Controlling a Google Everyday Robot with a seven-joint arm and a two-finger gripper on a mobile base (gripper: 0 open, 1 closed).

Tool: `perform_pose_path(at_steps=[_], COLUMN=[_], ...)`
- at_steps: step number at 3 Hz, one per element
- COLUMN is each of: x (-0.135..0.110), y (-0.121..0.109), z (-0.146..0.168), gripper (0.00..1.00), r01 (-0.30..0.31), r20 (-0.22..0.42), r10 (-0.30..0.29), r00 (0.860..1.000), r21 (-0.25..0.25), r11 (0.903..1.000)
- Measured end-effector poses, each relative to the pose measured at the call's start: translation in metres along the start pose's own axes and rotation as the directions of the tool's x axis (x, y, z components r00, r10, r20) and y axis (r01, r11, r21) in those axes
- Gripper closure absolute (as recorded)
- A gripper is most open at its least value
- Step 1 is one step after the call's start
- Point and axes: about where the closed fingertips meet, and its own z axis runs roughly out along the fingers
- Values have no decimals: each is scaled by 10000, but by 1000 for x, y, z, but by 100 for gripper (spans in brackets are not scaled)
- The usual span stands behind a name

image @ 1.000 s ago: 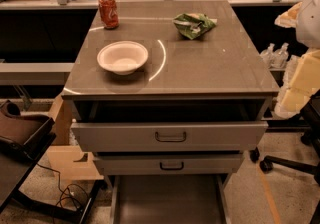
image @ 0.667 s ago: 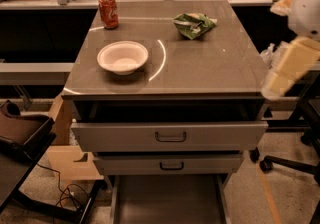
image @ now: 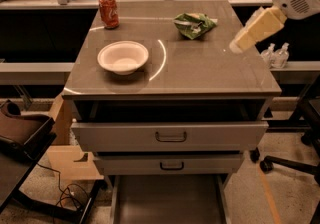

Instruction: Move green jalapeno chip bag near coke can

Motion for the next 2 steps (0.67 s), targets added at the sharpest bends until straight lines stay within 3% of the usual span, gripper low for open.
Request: perform_pose_path(at_steps=[1,2], x=[-24,-30], y=[-34,-42], z=[19,20], gripper=[0,0], r01=[-650,-702], r20=[1259,1488], r10=[547,536], r00=[9905,9874], r21=[790,1088], r11=[9947,9916])
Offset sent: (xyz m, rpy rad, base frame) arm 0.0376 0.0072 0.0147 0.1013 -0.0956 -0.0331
